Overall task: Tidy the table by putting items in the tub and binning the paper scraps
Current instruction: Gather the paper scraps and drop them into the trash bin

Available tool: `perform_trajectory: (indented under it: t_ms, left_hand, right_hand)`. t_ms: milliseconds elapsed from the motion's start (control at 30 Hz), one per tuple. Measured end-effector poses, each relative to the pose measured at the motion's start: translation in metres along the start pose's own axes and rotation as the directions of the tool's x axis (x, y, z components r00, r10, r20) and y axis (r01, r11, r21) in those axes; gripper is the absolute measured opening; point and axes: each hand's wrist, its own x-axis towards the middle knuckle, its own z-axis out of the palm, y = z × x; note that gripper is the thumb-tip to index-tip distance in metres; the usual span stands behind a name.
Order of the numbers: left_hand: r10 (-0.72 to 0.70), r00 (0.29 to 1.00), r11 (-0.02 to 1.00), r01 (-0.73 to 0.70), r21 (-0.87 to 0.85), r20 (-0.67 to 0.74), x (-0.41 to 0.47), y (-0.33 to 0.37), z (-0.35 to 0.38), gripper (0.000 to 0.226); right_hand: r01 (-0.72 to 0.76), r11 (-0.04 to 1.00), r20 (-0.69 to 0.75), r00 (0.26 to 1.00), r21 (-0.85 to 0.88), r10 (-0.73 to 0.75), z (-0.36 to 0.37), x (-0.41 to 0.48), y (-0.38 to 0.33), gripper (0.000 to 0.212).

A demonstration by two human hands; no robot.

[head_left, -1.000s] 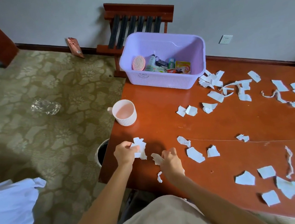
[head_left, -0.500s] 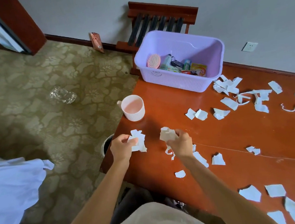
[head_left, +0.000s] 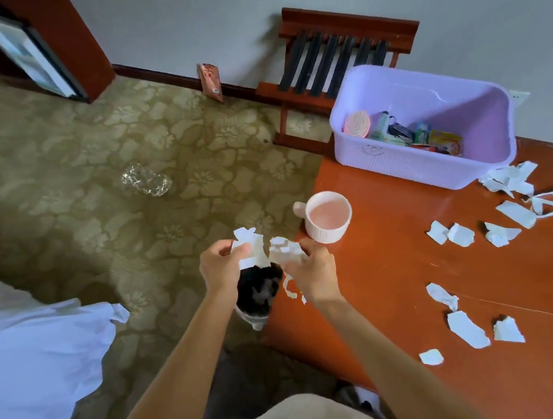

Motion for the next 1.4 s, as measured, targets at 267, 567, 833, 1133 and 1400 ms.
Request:
perform_trajectory:
  t_ms: [267,567,833,1133,1400]
  left_hand:
    - [-0.048,0.974,0.996,0.031,0.083,0.222,0.165,0.003,-0.046,0.026]
    - [-0.147,0.897,0.946,0.003,0.325,0.417,0.258,-0.035,-0.029,0.032]
    - [-0.241,0.816,0.885,-0.037,0.464,0.525,0.319,-0.189,0.057,0.034]
    - [-0.473,0.630,0.839,0.110,0.533,0.615,0.376,-0.343,0.116,0.014]
    - [-0.503,0.620,0.834,0.166,0.526,0.602,0.347,-0.274,0.080,0.027]
  right_hand:
    - [-0.234,0.946,-0.206,0.937,0.225,0.281,0.140,0.070,-0.048,0.018]
    - [-0.423,0.796,-0.331,0.747,0.432,0.577,0.220,0.121,-0.014,0.024]
    - [-0.506,0.662,-0.318,0.606,0.553,0.729,0.277,0.192,0.144,0.052]
    - [-0.633,0.573,-0.158,0.588,0.521,0.793,0.342,0.259,0.314,0.030]
    - [-0.650,0.583,-0.117,0.613,0.487,0.781,0.313,0.221,0.246,0.033]
